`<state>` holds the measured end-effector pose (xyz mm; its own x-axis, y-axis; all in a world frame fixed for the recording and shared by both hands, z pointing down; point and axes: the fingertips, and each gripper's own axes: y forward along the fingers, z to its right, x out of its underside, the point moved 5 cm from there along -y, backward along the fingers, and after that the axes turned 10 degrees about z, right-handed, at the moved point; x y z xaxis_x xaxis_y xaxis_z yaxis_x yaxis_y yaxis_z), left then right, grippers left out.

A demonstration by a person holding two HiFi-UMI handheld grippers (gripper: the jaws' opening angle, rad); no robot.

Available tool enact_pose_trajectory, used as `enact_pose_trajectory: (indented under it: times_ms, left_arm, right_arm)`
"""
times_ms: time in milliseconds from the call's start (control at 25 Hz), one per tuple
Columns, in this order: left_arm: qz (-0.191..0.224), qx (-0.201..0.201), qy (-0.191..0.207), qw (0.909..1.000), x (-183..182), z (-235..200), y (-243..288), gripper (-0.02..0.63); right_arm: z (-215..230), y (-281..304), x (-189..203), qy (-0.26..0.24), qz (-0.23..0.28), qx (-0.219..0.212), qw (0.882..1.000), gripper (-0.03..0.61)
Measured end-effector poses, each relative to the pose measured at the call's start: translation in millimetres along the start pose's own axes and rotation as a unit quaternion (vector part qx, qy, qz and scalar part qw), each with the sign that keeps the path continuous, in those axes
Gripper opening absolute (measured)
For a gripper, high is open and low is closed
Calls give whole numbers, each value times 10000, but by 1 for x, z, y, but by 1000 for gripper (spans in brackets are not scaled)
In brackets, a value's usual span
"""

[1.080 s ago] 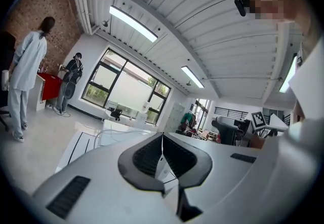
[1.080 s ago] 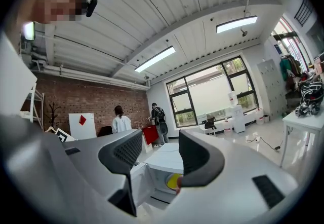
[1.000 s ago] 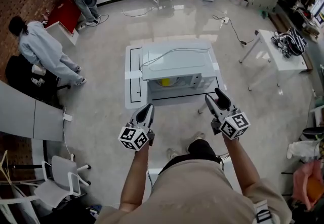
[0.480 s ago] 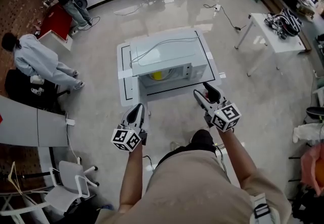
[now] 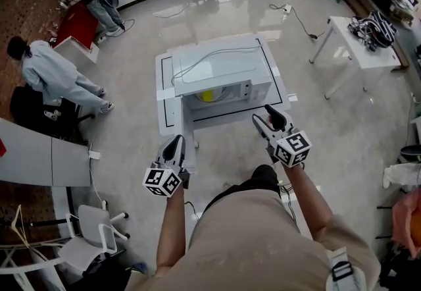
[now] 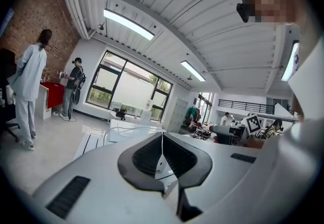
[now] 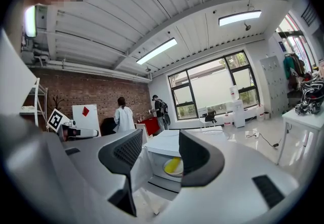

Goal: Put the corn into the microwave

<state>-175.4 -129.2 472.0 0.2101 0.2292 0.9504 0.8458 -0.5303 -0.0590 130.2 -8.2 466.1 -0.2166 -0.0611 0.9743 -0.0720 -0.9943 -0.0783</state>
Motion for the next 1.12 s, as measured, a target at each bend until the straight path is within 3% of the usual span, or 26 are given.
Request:
enact_pose_trajectory:
  times_ms: [600,1120]
  left_arm:
    - [-17,-2,-129,9999,7,2,-7,6]
    - [-87,36,-205,9997,13,7,-9,8]
  right_arm:
    - [-20,7,9,-337,-341,-394,9981,233]
    - [-13,0,16,-358,-526,-194,9978,230]
